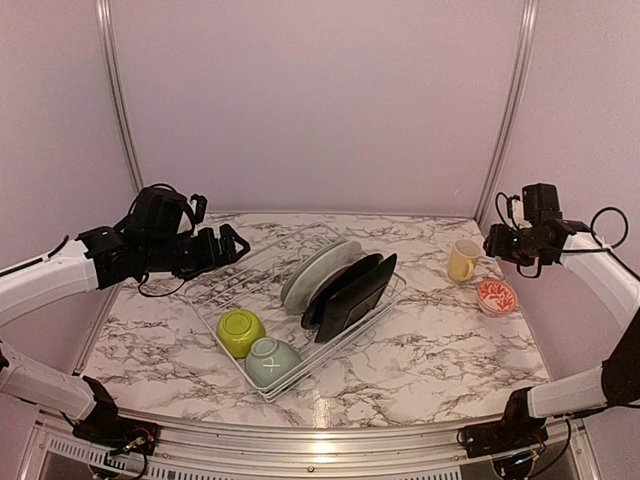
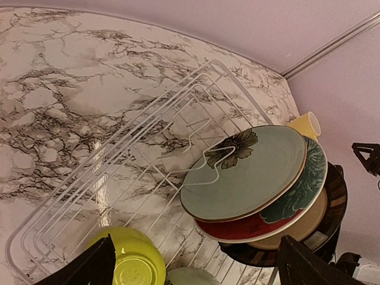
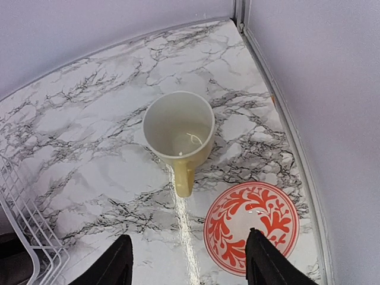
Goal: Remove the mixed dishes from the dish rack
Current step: Grab the bowl from the dish rack.
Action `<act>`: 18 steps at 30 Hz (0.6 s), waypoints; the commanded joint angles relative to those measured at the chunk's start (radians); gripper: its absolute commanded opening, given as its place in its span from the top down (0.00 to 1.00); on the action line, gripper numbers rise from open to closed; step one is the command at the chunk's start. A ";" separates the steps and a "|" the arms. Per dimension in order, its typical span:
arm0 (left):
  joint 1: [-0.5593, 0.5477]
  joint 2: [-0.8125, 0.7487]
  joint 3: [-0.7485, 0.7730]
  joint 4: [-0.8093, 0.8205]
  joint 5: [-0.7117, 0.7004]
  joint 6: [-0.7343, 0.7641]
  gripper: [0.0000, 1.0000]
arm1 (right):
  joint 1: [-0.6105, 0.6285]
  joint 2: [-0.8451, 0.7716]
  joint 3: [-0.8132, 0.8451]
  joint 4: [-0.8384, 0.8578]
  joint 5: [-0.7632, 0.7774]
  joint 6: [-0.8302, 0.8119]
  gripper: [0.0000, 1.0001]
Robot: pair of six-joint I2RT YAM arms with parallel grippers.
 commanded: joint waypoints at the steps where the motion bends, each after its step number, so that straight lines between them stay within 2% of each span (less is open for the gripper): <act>1: -0.037 0.071 -0.001 -0.040 0.208 -0.048 0.04 | 0.008 -0.019 0.056 0.008 -0.091 -0.025 0.37; 5: -0.133 0.131 0.028 -0.102 0.177 -0.040 0.04 | 0.040 -0.047 0.038 0.044 -0.146 -0.023 0.35; 10: -0.251 0.154 0.061 -0.247 0.008 0.038 0.01 | 0.056 -0.095 0.012 0.099 -0.152 -0.041 0.31; 14: -0.255 0.134 0.016 -0.233 0.073 0.013 0.01 | 0.058 -0.126 0.010 0.121 -0.172 -0.040 0.27; 18: -0.259 0.174 0.025 -0.244 0.104 0.017 0.01 | 0.057 -0.159 -0.012 0.146 -0.115 -0.028 0.20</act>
